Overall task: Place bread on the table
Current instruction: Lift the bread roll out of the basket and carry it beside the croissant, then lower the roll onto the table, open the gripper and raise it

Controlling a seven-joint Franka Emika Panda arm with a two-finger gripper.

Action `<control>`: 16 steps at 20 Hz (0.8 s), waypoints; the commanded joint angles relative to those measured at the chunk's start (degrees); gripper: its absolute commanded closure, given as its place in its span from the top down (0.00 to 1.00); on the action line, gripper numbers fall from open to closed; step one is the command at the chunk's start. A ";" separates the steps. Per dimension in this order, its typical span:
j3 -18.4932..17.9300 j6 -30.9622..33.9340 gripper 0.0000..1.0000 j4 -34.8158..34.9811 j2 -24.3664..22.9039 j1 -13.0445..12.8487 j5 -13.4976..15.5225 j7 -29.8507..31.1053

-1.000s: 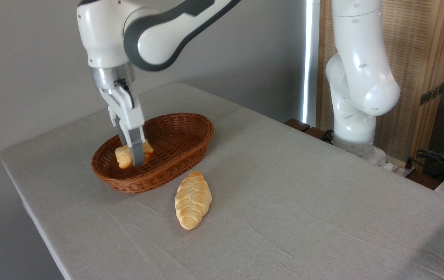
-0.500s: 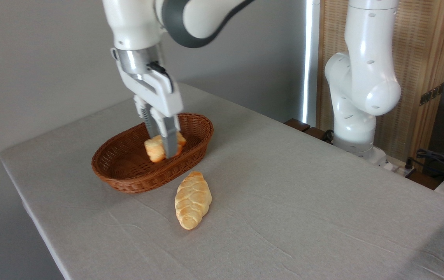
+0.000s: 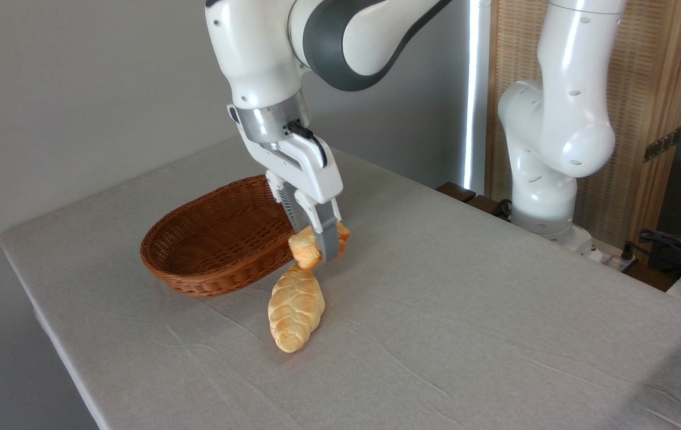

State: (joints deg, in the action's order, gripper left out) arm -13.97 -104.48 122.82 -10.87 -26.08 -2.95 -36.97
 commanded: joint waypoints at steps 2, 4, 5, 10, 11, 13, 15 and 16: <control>-0.35 3.40 1.00 0.40 -0.12 -0.28 -0.83 -3.90; -0.35 3.14 1.00 0.40 0.32 -0.28 -0.83 -3.81; -0.35 3.31 1.00 0.40 0.41 -0.37 -0.83 -3.81; -0.26 2.44 1.00 0.14 0.67 -0.72 -0.83 -3.81; -0.26 1.83 1.00 -0.21 0.67 -0.72 -0.83 -3.81; -0.26 -0.02 1.00 -1.87 0.50 -0.72 -0.83 -3.81; -0.26 -3.08 1.00 -4.42 0.76 -0.72 -1.18 -3.73; -0.26 -4.84 1.00 -5.74 0.85 -0.46 -1.35 -3.64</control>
State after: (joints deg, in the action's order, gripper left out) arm -13.92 -106.01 121.10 -10.17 -26.43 -2.98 -40.02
